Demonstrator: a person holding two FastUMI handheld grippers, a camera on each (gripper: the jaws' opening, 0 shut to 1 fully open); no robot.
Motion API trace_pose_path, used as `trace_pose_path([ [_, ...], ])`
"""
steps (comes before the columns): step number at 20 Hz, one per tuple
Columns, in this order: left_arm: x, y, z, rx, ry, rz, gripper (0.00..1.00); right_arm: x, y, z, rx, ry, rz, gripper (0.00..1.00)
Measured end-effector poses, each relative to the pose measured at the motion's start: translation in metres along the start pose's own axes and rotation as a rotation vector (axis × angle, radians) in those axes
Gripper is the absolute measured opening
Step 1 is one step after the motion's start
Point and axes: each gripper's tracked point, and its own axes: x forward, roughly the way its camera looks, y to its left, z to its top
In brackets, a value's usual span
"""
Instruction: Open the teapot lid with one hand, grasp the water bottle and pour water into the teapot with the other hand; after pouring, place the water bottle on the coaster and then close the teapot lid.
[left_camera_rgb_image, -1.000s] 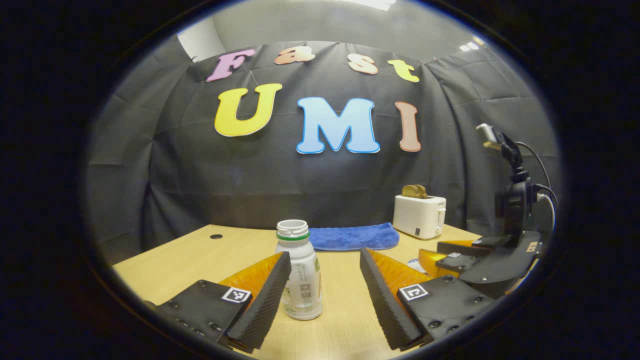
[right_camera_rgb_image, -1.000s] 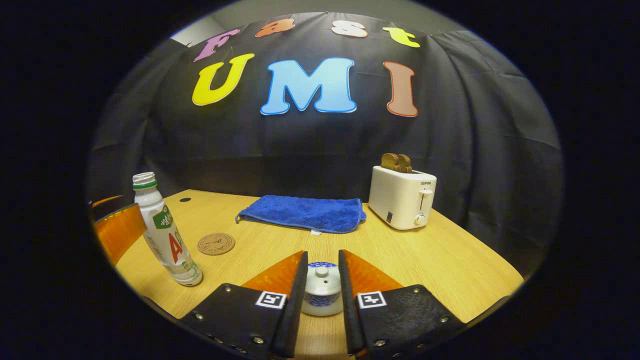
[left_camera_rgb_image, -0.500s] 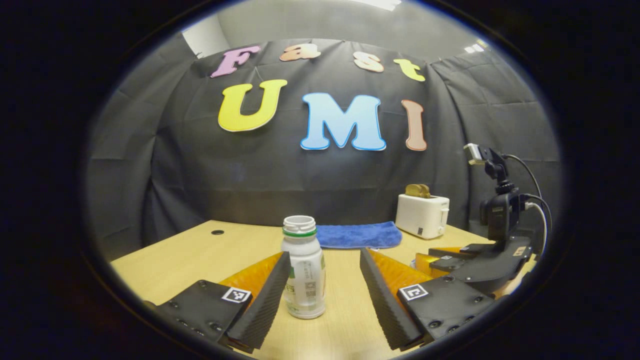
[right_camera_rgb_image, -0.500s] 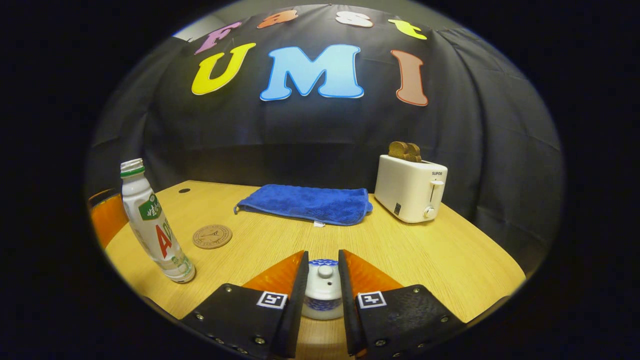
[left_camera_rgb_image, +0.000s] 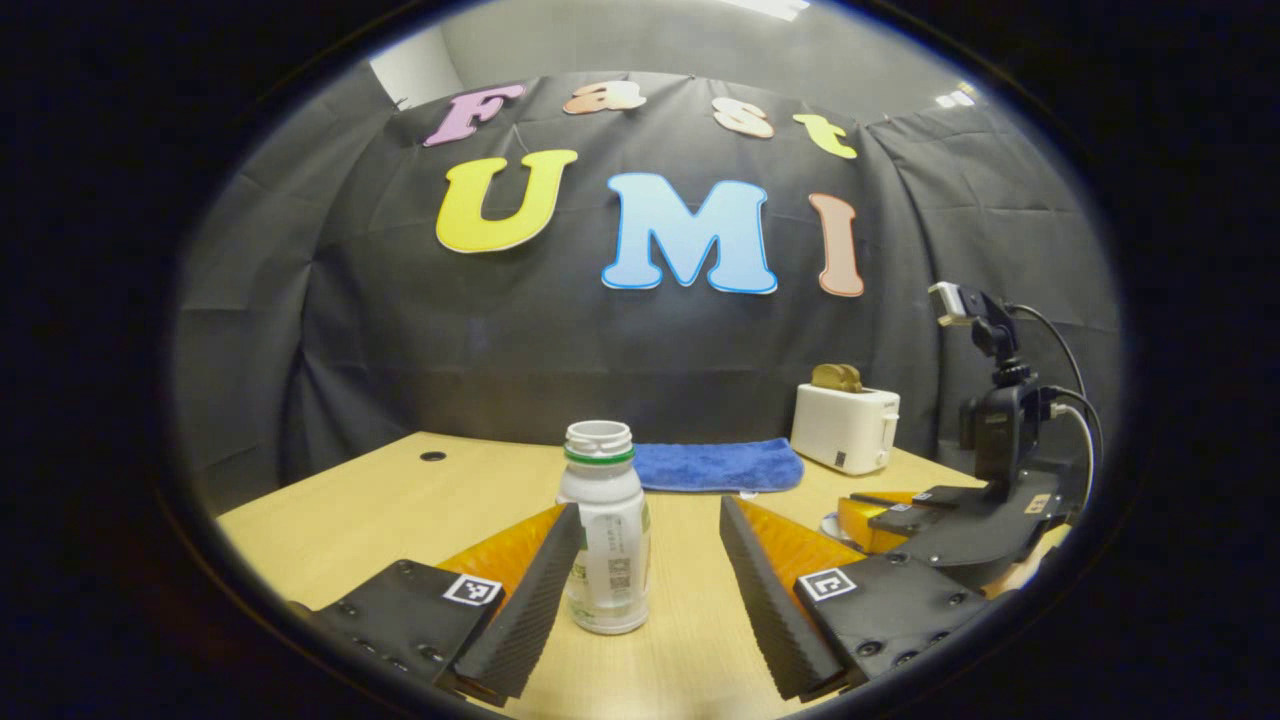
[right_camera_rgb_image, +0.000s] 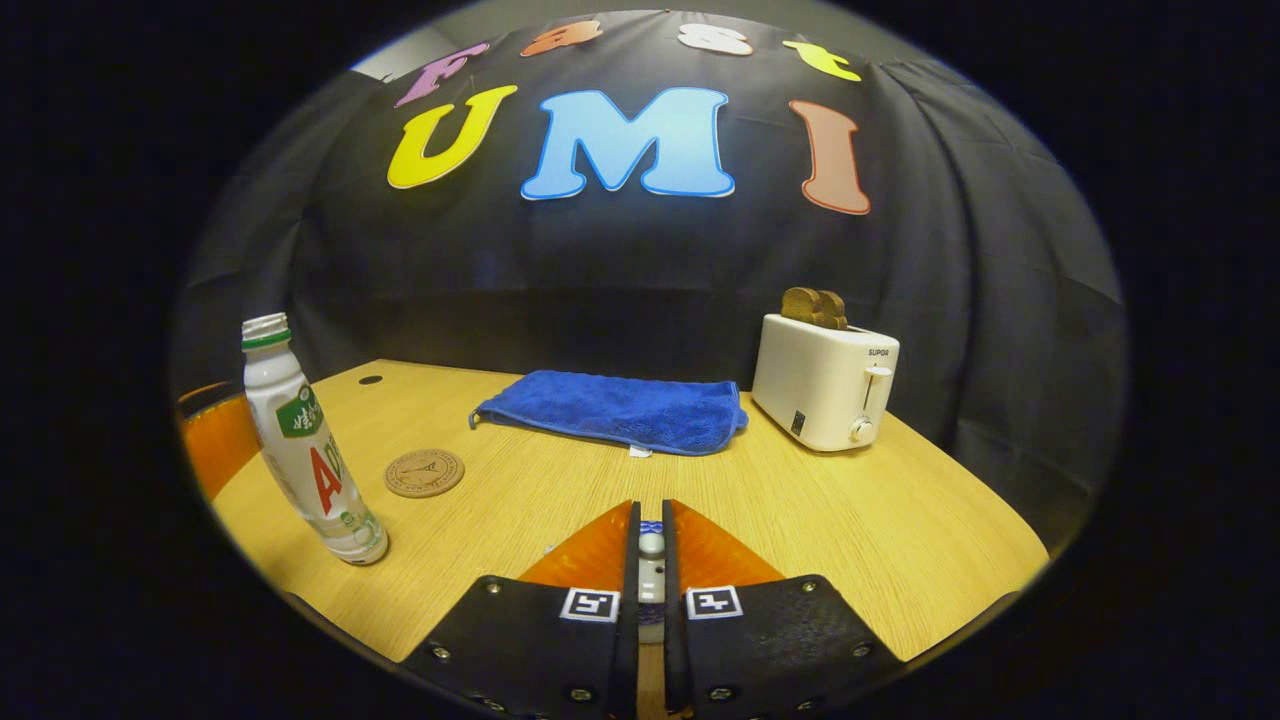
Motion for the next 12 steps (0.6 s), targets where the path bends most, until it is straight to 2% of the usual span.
trace_pose_path([
  [7,0.005,0.008,-0.009,-0.017,0.028,0.023,0.99,-0.015,-0.006,0.033,0.034,-0.084,0.018,0.1],
  [12,0.008,0.016,-0.017,-0.002,0.049,0.041,0.99,-0.017,-0.031,0.058,0.063,-0.149,0.0,0.1],
])
